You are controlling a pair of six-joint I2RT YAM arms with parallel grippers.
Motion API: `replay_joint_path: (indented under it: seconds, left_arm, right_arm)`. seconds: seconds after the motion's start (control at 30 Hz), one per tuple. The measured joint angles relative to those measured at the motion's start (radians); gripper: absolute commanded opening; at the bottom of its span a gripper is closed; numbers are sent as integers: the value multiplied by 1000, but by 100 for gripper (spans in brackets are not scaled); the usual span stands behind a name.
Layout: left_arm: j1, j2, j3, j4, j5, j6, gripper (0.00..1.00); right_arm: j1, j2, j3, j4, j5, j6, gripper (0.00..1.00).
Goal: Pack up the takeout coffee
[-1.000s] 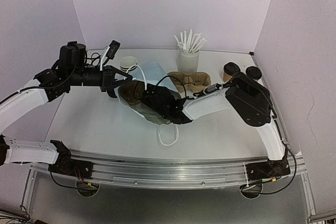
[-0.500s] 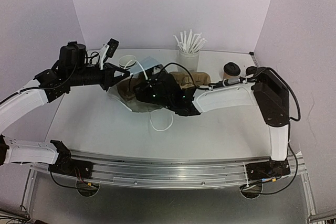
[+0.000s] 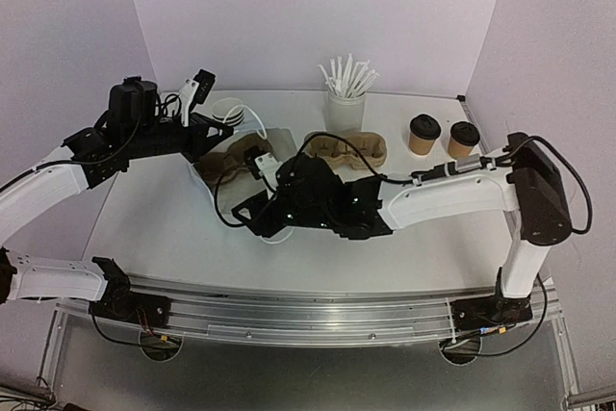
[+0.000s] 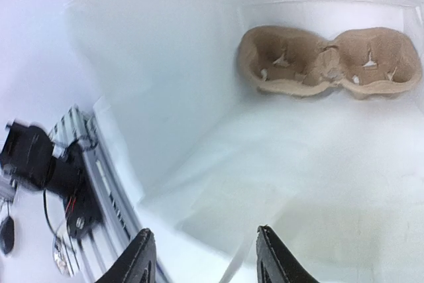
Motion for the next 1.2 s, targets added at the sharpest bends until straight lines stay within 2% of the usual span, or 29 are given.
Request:
replay_joint_path:
  seconds: [0.37, 0.47, 0.6, 0.67, 0.73, 0.87, 1.0, 1.07, 1.2]
  left_arm:
    - [0, -19, -23, -1, 35, 2, 0]
    - [0, -35, -32, -2, 67, 13, 0]
    - [0, -56, -43, -11, 113, 32, 0]
    - [0, -61, -45, -15, 128, 43, 0]
    - [0, -61, -45, -20, 139, 51, 0]
    - [0, -61, -45, -27, 153, 56, 0]
    - [0, -61, -45, -40, 170, 81, 0]
    - [0, -62, -45, -49, 174, 95, 0]
    - [0, -63, -45, -72, 182, 138, 0]
  right_arm:
    - [9, -313, -21, -220, -39, -64, 60]
    - [3, -461, -20, -337, 56, -30, 61]
    - [-60, -640, 4, -517, 228, 59, 67]
    - [-125, -696, 28, -627, 321, 129, 73]
    - [-202, -719, 52, -739, 386, 188, 86]
    - [-414, -687, 106, -952, 432, 256, 91]
    - [-677, -526, 223, -1089, 356, 238, 92]
    - [-758, -419, 288, -1126, 314, 201, 92]
    - [-845, -214, 415, -1169, 229, 108, 90]
